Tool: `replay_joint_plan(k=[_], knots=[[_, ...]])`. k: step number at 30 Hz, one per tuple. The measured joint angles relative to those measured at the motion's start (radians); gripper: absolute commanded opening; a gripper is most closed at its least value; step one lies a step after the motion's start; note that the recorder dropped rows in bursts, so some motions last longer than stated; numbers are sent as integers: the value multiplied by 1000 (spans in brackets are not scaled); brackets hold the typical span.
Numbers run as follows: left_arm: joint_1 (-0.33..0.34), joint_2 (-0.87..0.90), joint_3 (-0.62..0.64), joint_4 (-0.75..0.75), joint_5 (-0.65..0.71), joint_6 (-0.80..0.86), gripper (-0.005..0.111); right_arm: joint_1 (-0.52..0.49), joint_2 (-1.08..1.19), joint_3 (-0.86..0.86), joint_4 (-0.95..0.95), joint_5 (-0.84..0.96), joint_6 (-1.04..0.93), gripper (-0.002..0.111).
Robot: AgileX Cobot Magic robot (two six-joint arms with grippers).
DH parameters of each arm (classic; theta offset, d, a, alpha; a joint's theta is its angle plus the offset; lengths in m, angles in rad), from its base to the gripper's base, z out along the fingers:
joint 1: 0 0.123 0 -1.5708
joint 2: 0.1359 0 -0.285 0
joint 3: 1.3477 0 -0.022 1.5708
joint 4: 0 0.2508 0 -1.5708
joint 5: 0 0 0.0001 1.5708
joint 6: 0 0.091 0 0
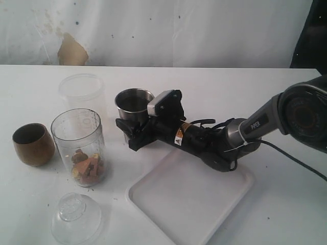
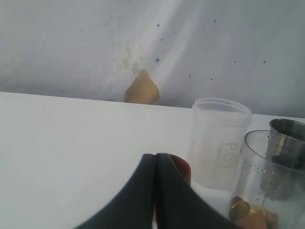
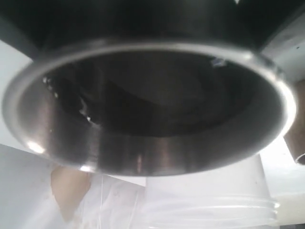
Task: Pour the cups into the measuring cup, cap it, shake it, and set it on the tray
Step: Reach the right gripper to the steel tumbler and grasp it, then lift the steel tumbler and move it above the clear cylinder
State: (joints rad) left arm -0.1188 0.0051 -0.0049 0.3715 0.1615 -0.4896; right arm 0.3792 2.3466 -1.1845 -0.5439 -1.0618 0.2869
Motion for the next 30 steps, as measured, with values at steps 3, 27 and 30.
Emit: replay_joint_plan(k=[3, 27, 30], knots=[[0, 0, 0, 0, 0, 0, 0, 0, 0, 0, 7, 2, 0, 0], [0, 0, 0, 0, 0, 0, 0, 30, -302, 8, -183, 326, 4, 0], [0, 0, 0, 0, 0, 0, 0, 40, -308, 8, -185, 354, -4, 0]])
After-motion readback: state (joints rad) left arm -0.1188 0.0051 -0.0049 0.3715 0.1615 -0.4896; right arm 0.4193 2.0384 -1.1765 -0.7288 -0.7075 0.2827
